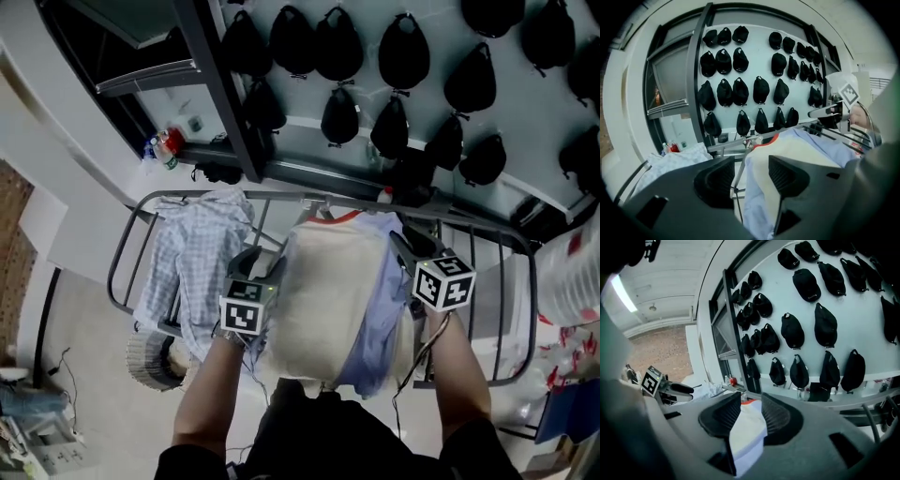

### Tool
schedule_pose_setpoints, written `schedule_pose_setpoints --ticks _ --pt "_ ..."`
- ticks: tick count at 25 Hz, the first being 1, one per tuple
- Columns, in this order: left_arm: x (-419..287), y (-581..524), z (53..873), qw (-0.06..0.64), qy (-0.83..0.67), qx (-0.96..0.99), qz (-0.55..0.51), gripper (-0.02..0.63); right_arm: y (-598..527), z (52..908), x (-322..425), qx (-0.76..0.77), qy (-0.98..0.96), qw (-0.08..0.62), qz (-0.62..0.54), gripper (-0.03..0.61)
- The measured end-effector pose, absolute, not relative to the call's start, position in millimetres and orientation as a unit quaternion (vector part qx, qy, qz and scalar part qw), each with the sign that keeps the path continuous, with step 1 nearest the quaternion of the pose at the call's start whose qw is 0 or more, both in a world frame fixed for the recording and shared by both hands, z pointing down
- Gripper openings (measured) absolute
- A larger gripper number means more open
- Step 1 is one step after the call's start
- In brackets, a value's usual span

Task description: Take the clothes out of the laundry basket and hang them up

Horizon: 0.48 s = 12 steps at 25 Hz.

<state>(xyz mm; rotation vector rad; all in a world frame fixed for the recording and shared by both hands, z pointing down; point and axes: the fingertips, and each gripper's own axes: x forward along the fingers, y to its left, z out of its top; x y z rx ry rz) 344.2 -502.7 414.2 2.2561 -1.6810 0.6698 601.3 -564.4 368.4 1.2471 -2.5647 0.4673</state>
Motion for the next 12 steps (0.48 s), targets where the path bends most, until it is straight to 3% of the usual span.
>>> schedule_pose_setpoints --ticks 5,8,10,12 --pt "330.2 -472.6 390.4 0.113 -0.600 0.765 0.203 0.216 -543.5 345.0 566.1 0.391 -0.903 0.106 0.143 0.113" --pt "316.5 -454.3 379.4 0.106 -0.616 0.757 0.188 0.212 -531.2 332.2 546.1 0.375 -0.913 0.092 0.131 0.050" --pt "304.6 -440.4 372.3 0.101 -0.625 0.753 0.181 0.201 -522.4 324.3 532.0 0.368 -0.917 0.084 0.126 0.008" --pt "288.5 -424.0 365.9 0.096 -0.634 0.747 0.173 0.166 -511.6 317.3 515.8 0.360 -0.921 0.076 0.125 0.006"
